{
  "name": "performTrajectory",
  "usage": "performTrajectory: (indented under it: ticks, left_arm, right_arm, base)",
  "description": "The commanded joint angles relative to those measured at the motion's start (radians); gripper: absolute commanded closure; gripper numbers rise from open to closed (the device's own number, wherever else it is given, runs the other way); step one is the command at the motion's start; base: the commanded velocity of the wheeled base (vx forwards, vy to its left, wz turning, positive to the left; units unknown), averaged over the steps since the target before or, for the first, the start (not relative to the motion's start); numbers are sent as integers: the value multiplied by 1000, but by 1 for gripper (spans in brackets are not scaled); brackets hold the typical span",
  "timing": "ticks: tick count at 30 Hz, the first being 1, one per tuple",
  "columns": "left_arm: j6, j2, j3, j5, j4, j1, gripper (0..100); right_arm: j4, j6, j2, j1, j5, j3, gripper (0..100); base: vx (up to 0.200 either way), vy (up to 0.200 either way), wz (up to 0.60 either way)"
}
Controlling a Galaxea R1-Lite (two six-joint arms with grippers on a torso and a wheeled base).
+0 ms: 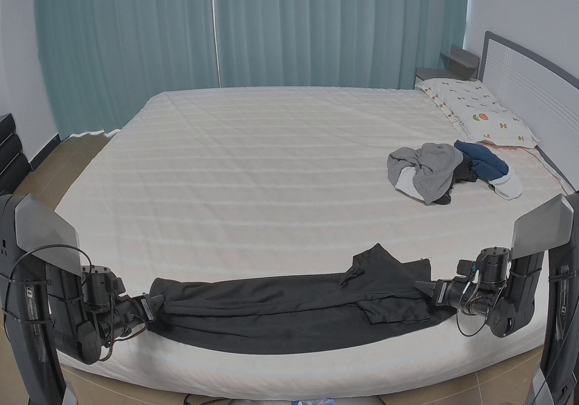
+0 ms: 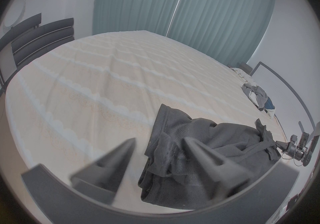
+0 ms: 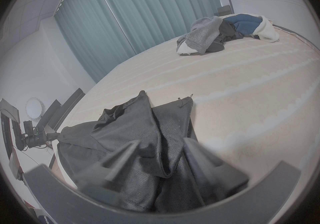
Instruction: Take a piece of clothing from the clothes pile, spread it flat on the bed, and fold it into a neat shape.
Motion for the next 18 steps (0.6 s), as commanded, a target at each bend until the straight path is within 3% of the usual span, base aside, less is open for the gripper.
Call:
performTrajectory:
  ticks: [1, 9, 14, 15, 16, 18]
  left_arm:
    - [0, -6, 12, 0, 1, 3, 0]
    - [-18, -88, 0, -6, 4, 29, 0]
    - [-145, -114, -74, -11, 13, 29, 0]
    - [-202, -114, -112, -11, 27, 27, 0]
    - [-207, -114, -116, -11, 28, 27, 0]
    - [-268, -103, -212, -11, 134, 26, 0]
  right_arm:
    - [-4, 25, -26, -12, 1, -1, 0]
    - [23, 161, -115, -17, 4, -65, 0]
    - [97, 321, -90, -6, 2, -145, 0]
    - [128, 394, -78, -5, -1, -177, 0]
    - [131, 399, -78, -5, -1, -180, 0]
    - [232, 456, -67, -3, 1, -232, 0]
  base:
    - [0, 0, 0]
    - [0, 0, 0]
    - [0, 0, 0]
    - [0, 0, 0]
    - [0, 0, 0]
    - [0, 0, 0]
